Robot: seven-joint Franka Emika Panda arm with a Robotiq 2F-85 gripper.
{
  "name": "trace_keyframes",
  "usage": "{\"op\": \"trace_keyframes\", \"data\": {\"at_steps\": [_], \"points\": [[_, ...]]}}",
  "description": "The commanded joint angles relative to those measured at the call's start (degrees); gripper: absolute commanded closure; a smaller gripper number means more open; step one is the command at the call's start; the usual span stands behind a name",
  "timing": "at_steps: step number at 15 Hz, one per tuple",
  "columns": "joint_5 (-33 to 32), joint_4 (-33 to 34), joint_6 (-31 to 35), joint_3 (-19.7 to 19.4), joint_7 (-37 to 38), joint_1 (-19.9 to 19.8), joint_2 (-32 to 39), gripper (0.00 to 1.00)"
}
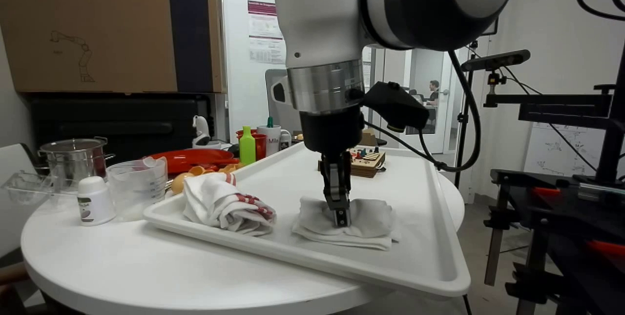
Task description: Wipe the table with the white towel.
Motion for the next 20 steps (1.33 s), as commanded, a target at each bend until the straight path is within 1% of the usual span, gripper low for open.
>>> {"op": "trace_keyframes", "data": {"at_steps": [1, 7, 11, 15, 20], "points": [[-1.9, 2.0, -0.4, -2.4, 1.2, -1.7, 1.9, 0.97], [-2.0, 4.8, -0.3, -5.4, 1.1, -4.2, 4.3, 0.97], [-1.6, 7.7, -0.6, -6.8, 0.7, -5.5, 5.9, 0.97], [-2.2, 11.0, -1.2, -7.4, 0.9, -5.3, 7.5, 0.97], [-2.6, 15.3, -2.5, -6.9, 0.5, -4.6, 9.6, 0.97]]}}
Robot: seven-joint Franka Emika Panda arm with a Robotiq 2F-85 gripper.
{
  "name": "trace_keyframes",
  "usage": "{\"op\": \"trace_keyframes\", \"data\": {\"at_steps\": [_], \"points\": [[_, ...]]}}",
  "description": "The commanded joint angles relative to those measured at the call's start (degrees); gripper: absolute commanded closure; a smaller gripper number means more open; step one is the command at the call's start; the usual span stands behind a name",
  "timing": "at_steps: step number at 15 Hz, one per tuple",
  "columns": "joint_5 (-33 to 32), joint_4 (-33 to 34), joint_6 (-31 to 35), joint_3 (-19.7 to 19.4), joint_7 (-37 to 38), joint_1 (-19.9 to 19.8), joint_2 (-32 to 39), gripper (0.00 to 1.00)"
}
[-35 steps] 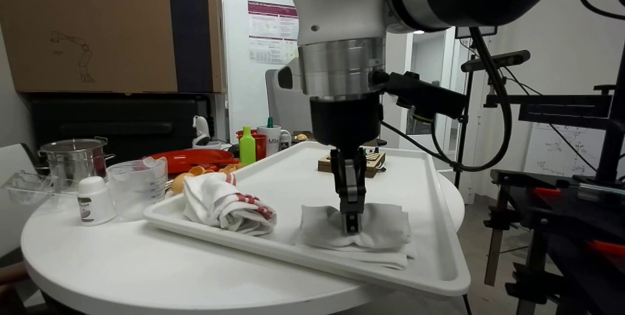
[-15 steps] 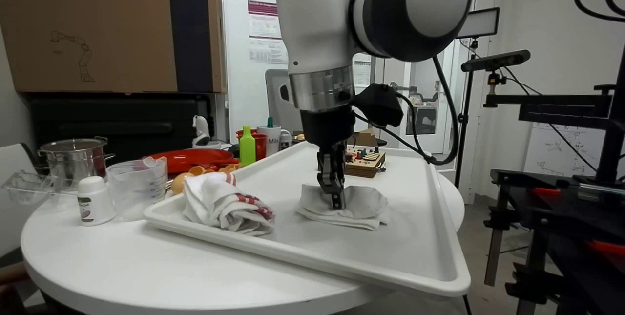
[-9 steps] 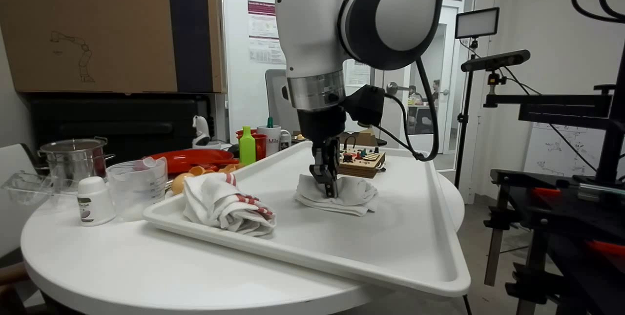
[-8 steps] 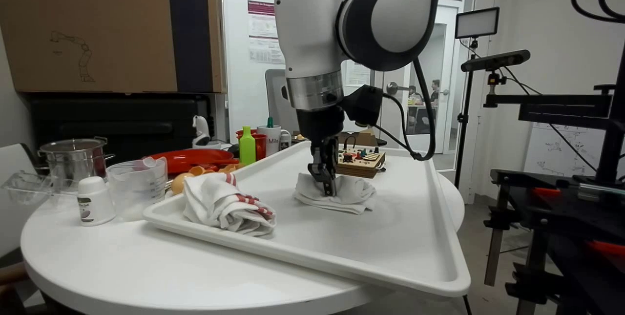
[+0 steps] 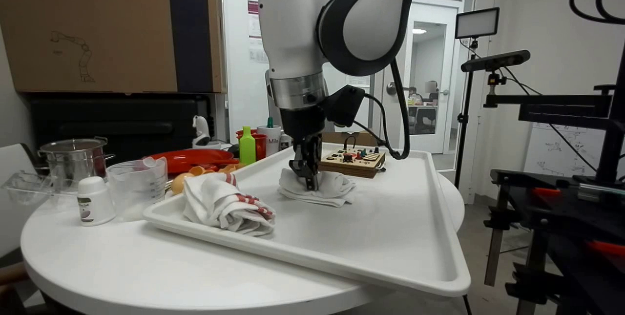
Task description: Wipe the table with the white towel.
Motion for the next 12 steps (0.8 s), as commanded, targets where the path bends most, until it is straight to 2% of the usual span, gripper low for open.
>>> {"op": "trace_keyframes", "data": {"at_steps": [1, 12], "points": [[-0.9, 4.5, -1.5, 0.4, 0.6, 0.8, 3.0, 0.97], [1.6, 3.2, -2.5, 5.7, 0.5, 2.7, 0.7, 0.97]]}}
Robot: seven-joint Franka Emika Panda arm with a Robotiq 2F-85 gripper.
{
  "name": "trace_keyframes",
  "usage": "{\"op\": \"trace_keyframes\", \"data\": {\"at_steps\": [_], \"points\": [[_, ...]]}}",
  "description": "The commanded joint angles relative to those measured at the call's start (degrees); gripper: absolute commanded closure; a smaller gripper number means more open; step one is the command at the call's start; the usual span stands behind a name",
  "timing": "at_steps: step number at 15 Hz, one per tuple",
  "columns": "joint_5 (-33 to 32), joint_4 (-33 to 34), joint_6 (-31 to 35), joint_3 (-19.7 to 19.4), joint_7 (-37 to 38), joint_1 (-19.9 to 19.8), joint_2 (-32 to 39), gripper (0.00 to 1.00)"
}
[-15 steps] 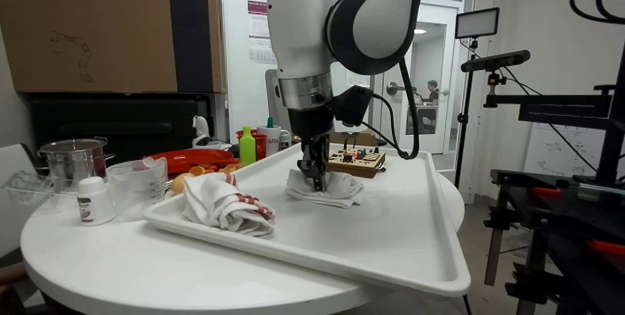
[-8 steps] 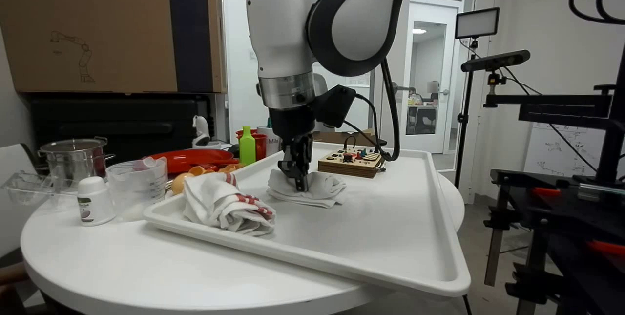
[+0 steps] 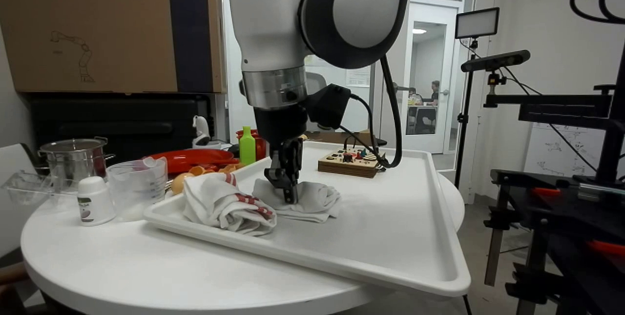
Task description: Wipe the table with the white towel.
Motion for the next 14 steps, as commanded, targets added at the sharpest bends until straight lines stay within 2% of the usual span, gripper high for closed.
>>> {"op": "trace_keyframes", "data": {"at_steps": [1, 6, 14], "points": [[1.0, 0.0, -1.5, 1.3, 0.5, 1.0, -0.5, 0.97], [-0.8, -0.1, -1.7, -0.9, 1.8, 1.2, -0.2, 0.97], [-2.3, 1.1, -0.5, -6.9, 1.5, -2.7, 1.7, 0.97]]}}
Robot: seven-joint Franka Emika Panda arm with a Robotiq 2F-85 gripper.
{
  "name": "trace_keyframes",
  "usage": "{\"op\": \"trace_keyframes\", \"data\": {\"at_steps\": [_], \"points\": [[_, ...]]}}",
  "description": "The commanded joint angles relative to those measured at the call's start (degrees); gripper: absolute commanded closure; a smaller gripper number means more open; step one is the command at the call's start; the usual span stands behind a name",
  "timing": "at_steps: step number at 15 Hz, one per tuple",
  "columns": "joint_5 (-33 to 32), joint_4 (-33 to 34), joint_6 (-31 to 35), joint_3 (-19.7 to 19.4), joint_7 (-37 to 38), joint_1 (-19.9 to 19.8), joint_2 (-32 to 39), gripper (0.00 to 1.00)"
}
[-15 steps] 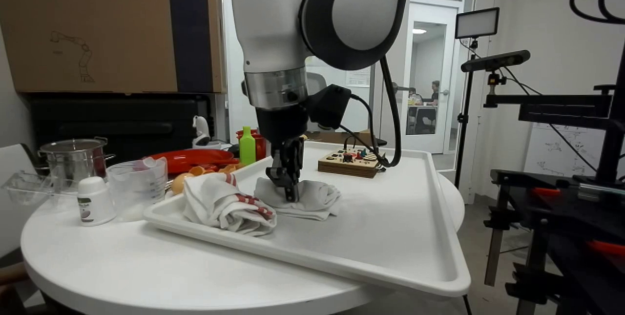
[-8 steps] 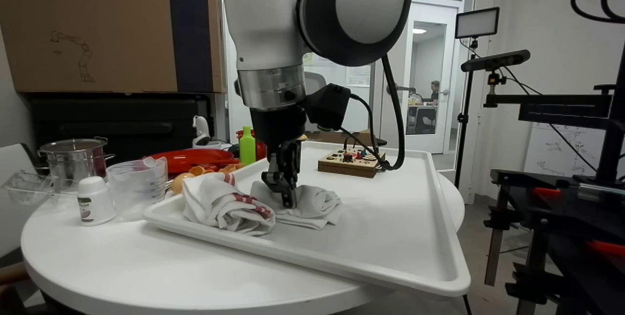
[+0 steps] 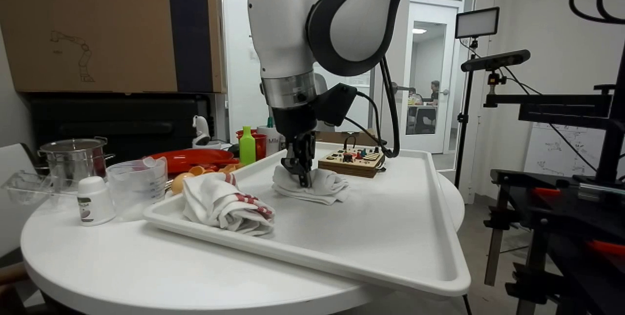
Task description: Wipe the table with the white towel.
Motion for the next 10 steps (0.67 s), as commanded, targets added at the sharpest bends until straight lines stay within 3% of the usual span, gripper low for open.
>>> {"op": "trace_keyframes", "data": {"at_steps": [1, 10], "points": [[-1.4, 1.5, 0.2, -1.8, 0.5, -1.9, 1.7, 0.97], [-0.4, 5.7, -0.1, -1.0, -0.4, -3.1, 4.0, 0.97]]}}
